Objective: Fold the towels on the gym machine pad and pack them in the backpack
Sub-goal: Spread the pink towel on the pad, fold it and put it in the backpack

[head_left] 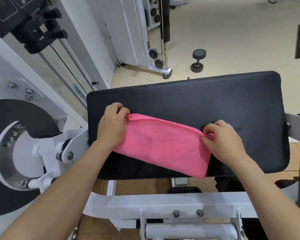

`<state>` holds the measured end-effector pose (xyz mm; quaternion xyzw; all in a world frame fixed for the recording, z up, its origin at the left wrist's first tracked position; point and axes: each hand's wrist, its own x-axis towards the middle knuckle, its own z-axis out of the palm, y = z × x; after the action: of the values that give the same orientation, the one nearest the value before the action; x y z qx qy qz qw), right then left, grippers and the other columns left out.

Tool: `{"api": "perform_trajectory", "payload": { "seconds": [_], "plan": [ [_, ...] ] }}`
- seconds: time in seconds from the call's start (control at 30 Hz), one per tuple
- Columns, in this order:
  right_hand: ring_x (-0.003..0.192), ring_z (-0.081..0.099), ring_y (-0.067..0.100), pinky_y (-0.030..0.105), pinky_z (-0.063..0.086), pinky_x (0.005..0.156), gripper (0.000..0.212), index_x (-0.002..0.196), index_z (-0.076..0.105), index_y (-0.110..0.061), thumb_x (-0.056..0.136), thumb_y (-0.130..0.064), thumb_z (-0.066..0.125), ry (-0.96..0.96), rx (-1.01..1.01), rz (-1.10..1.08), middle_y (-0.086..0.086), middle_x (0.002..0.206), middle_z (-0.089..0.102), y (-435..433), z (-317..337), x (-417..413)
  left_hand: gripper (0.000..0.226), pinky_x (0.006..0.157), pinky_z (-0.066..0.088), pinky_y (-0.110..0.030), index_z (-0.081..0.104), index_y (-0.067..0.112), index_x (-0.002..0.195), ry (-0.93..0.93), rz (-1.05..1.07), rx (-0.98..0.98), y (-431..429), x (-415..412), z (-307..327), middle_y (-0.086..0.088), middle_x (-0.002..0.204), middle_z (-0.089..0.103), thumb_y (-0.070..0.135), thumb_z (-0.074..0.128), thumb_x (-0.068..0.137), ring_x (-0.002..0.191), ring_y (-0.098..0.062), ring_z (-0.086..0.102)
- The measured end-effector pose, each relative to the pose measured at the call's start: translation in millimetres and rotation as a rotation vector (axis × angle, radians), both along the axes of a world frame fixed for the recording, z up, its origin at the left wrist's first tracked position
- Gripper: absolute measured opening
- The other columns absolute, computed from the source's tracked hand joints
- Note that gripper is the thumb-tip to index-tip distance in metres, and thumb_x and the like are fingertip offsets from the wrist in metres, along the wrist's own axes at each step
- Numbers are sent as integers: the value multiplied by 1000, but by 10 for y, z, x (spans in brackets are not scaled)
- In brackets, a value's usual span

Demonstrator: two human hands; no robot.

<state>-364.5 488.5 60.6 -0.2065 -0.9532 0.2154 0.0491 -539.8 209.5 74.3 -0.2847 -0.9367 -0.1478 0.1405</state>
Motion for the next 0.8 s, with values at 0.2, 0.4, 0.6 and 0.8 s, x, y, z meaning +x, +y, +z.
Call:
{"api": "perform_trajectory", "payload": {
  "seconds": [0.2, 0.4, 0.6, 0.8],
  "plan": [
    [62, 50, 14, 33, 42, 60, 18, 72, 51, -18, 76, -9, 66, -115, -310, 163, -7, 67, 57, 194, 358, -209, 18, 67, 41, -25, 59, 21, 93, -415, 127, 204, -196, 317, 36, 10, 87, 60, 5, 54, 87, 80, -9, 56],
    [60, 48, 11, 25, 39, 57, 20, 77, 57, -19, 75, -1, 64, -37, -367, 294, -8, 68, 58, 85, 785, -936, 29, 73, 47, -27, 72, 22, 79, -987, 260, 481, -584, 911, -202, 8, 73, 68, -2, 57, 86, 75, -9, 61],
    [102, 50, 24, 41, 46, 84, 41, 120, 56, -20, 80, -12, 61, 199, -80, 245, 4, 112, 54, -675, 639, -1417, 12, 89, 51, -42, 59, 16, 107, -806, 767, 1345, -811, 971, -401, -5, 110, 65, 17, 52, 96, 101, -23, 62],
    [122, 50, 34, 47, 47, 90, 46, 129, 57, -19, 87, -31, 45, 340, 327, 713, 15, 138, 51, -1597, -43, -1042, 55, 94, 50, -39, 39, 32, 118, -570, 753, 1217, -745, 1162, -530, -2, 123, 56, 7, 72, 82, 111, -17, 59]
  ]
}}
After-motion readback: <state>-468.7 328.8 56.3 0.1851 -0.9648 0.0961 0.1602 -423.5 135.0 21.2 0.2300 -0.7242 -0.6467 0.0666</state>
